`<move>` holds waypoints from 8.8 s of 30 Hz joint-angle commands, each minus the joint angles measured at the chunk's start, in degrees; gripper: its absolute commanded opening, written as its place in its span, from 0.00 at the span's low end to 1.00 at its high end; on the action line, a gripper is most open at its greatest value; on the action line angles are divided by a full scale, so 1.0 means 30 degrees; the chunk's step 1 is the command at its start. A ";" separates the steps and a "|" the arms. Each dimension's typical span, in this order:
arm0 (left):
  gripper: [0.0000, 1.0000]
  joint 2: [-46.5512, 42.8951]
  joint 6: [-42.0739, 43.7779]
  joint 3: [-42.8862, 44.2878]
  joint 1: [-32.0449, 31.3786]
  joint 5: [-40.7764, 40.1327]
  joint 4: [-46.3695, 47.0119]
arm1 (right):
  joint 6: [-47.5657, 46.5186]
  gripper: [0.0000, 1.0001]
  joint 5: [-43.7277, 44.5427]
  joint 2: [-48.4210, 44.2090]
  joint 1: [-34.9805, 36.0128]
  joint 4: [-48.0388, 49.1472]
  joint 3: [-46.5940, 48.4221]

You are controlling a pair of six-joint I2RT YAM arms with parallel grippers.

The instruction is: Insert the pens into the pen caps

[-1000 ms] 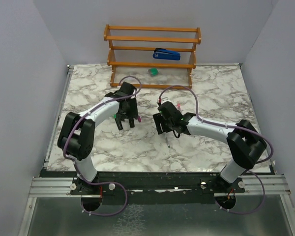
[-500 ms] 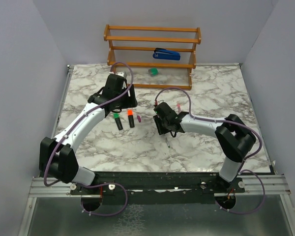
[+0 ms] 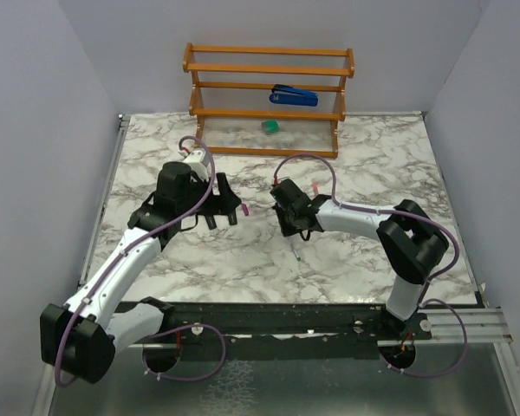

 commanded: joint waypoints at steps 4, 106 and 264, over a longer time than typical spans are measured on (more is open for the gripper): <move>0.80 -0.3471 -0.0514 -0.4784 0.0097 0.6951 0.6235 | 0.0949 0.00 -0.1095 -0.1064 -0.0144 -0.2324 0.3386; 0.00 0.0520 -0.8179 -0.9349 -0.1646 0.5704 1.9661 | 0.1562 0.65 0.2453 -0.6669 0.1029 0.0319 0.6461; 0.00 -0.3391 -0.5354 -0.7740 -0.0987 0.8960 1.1663 | 0.3665 0.00 0.2261 -0.4964 0.2223 0.5375 0.6017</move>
